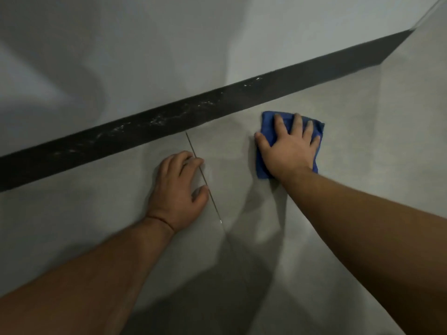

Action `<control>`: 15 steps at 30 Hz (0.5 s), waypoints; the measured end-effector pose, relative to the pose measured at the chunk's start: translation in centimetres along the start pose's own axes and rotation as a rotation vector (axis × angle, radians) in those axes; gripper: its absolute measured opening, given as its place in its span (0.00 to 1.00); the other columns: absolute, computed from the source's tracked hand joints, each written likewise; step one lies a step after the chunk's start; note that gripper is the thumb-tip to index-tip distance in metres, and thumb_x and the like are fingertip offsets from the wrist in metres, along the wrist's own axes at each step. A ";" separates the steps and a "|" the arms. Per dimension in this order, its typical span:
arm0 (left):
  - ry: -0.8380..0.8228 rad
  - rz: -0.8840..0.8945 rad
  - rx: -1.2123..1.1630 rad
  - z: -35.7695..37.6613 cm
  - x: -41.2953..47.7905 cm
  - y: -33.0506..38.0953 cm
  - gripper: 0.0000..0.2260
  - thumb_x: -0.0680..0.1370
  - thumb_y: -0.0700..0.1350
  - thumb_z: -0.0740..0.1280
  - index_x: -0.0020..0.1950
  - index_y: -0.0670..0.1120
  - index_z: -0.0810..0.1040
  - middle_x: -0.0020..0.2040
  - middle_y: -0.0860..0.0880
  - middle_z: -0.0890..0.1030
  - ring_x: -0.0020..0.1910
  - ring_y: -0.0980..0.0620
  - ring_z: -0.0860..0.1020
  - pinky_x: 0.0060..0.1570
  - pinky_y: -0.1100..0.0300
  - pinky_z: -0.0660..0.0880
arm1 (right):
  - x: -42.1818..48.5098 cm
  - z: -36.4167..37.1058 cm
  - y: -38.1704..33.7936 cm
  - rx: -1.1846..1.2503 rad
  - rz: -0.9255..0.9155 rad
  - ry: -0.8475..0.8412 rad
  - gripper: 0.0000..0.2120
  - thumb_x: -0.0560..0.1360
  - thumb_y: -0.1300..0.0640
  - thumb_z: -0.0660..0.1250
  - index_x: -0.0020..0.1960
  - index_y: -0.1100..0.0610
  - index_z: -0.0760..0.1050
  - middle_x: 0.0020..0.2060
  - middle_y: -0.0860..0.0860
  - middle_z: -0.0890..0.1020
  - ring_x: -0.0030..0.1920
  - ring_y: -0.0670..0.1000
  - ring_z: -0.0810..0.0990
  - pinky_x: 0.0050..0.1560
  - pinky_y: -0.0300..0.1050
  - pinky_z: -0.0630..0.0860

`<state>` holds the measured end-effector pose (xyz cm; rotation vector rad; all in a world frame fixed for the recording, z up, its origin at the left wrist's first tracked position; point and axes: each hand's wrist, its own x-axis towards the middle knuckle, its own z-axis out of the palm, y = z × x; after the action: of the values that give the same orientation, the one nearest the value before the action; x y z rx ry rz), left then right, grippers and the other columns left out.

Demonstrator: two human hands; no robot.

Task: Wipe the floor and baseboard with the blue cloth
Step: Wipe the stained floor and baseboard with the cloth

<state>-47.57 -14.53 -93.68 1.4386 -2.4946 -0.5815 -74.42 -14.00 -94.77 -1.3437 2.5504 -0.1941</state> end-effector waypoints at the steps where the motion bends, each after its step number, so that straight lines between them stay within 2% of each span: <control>1: -0.010 0.010 0.023 0.0 0.0 -0.2 0.26 0.74 0.52 0.67 0.70 0.44 0.76 0.69 0.42 0.73 0.70 0.38 0.70 0.74 0.44 0.65 | -0.3 0.5 0.0 -0.038 -0.038 -0.006 0.33 0.80 0.30 0.50 0.82 0.42 0.55 0.84 0.56 0.51 0.83 0.64 0.46 0.80 0.68 0.44; 4: -0.037 0.051 0.115 0.4 0.1 -0.1 0.26 0.74 0.54 0.66 0.70 0.44 0.76 0.69 0.42 0.74 0.70 0.38 0.70 0.72 0.39 0.66 | -1.5 0.7 1.5 -0.080 -0.186 0.038 0.30 0.82 0.35 0.49 0.82 0.41 0.56 0.84 0.54 0.55 0.83 0.62 0.51 0.81 0.65 0.47; 7: -0.051 0.048 0.155 0.6 0.2 -0.4 0.27 0.76 0.56 0.63 0.72 0.45 0.74 0.72 0.42 0.72 0.73 0.40 0.69 0.74 0.39 0.64 | -0.7 0.0 3.9 -0.112 -0.239 0.065 0.29 0.82 0.39 0.50 0.81 0.45 0.60 0.82 0.55 0.61 0.81 0.61 0.57 0.81 0.63 0.52; 12: -0.069 0.040 0.201 0.8 0.3 -0.5 0.28 0.76 0.58 0.61 0.73 0.46 0.73 0.74 0.43 0.71 0.74 0.40 0.67 0.76 0.39 0.62 | 4.6 0.0 1.5 -0.095 -0.038 0.089 0.28 0.83 0.46 0.53 0.81 0.51 0.60 0.81 0.59 0.60 0.79 0.64 0.58 0.80 0.63 0.51; 15: -0.088 0.035 0.221 0.8 0.4 -0.5 0.28 0.77 0.59 0.60 0.74 0.47 0.72 0.75 0.43 0.70 0.75 0.41 0.67 0.76 0.39 0.61 | 5.4 0.8 -1.9 -0.070 -0.002 0.083 0.28 0.83 0.46 0.54 0.81 0.54 0.61 0.80 0.61 0.60 0.79 0.66 0.58 0.80 0.64 0.50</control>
<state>-47.70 -14.86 -94.63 1.4687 -2.7195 -0.3802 -75.62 -19.59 -95.90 -1.3914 2.6471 -0.1652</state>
